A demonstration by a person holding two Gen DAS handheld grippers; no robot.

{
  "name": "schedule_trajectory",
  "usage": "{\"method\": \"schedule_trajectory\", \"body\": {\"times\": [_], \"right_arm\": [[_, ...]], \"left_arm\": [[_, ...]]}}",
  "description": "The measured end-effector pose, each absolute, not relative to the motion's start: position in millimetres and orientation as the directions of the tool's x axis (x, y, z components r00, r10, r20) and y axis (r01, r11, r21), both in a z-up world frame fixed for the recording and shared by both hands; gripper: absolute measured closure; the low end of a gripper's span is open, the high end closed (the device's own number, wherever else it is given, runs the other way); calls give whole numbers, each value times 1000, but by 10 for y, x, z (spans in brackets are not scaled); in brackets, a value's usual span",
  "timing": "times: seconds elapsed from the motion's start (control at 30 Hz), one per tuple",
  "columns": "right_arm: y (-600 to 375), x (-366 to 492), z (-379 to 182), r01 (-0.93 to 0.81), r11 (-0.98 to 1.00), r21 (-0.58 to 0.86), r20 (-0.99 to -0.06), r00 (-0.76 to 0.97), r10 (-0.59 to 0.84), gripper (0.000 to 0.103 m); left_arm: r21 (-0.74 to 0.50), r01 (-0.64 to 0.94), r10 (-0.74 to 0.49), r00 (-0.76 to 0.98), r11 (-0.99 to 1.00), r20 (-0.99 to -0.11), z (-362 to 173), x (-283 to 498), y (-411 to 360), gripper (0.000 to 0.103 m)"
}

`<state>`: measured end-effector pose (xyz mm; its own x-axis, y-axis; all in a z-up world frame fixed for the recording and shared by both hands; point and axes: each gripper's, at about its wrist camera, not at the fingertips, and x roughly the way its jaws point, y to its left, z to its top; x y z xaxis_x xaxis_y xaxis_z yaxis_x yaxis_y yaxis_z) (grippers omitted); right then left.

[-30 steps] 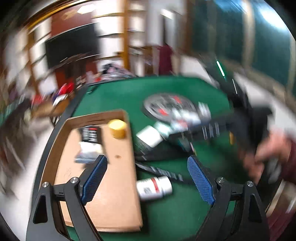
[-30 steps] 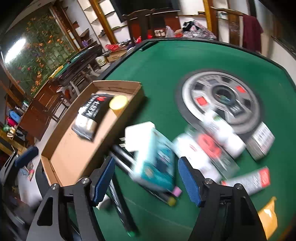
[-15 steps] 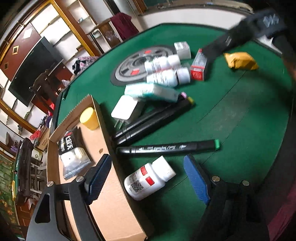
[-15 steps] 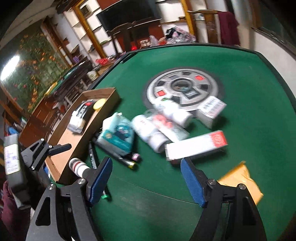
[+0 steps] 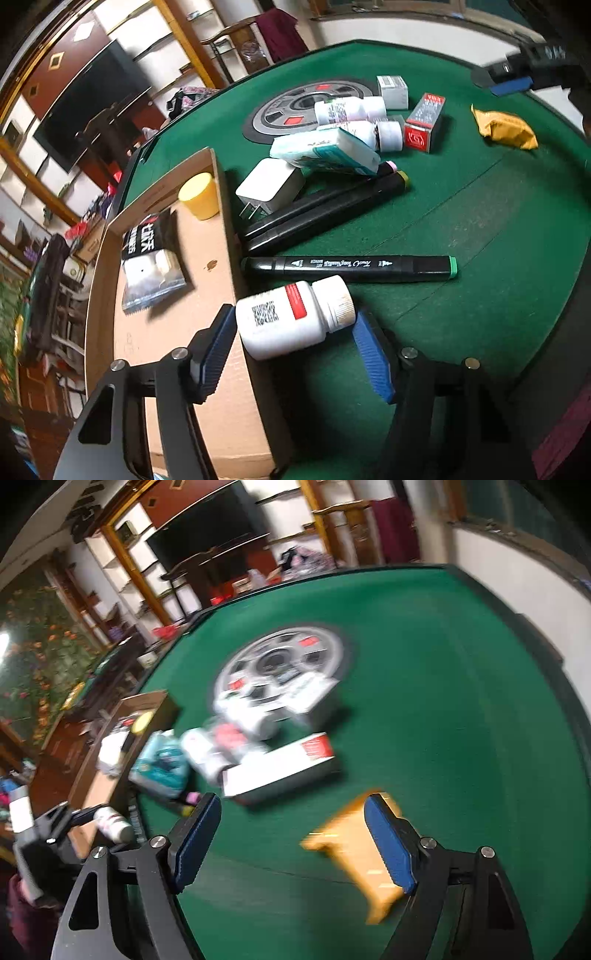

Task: Organize objects
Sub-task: 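Reach to the white pill bottle and grasp it with the left tool, then grasp the green-capped black marker with right tool while left tool lifts the pill bottle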

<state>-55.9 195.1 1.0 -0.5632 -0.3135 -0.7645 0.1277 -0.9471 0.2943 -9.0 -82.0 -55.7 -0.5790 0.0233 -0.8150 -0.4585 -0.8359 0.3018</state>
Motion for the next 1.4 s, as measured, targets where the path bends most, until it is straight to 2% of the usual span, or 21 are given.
{"method": "schedule_trajectory", "body": {"times": [0.23,0.4,0.57,0.8,0.87,0.93,1.1,1.2,1.37,1.4], "right_arm": [[2240,-481,-166,87,-984,157,-812,-556,-179,18],[2141,-411,-156,120,-975,186,-787,-576,-221,18],[1454,-317,-134,318,-935,154,-781,-541,-312,17],[302,-159,-372,565,-825,0,-803,-491,-337,19],[38,-175,-439,613,-790,-22,-813,-470,-343,26],[-163,-213,-515,636,-770,-56,-826,-462,-321,46],[-266,-395,-541,646,-763,2,-841,-412,-351,79],[-138,-437,-538,618,-786,24,-850,-401,-341,81],[197,-363,-503,555,-831,36,-855,-414,-313,81],[247,-348,-501,546,-838,28,-854,-422,-303,80]], "left_arm": [[206,-401,84,-597,-893,-798,-414,8,-887,42],[92,-358,155,-603,-929,-783,-354,-93,-1033,44],[-37,-319,234,-608,-947,-759,-348,-164,-1129,46],[-51,-343,269,-627,-938,-731,-180,-37,-1118,47],[-50,-356,277,-624,-933,-730,-156,11,-1117,47],[-38,-359,271,-624,-932,-733,-143,47,-1126,47],[-11,-389,266,-608,-921,-748,-186,137,-1131,47],[-5,-398,253,-573,-917,-779,-272,160,-1055,47],[-53,-298,213,-538,-953,-815,-413,135,-969,46],[-42,-300,207,-544,-953,-813,-425,130,-952,43]]}}
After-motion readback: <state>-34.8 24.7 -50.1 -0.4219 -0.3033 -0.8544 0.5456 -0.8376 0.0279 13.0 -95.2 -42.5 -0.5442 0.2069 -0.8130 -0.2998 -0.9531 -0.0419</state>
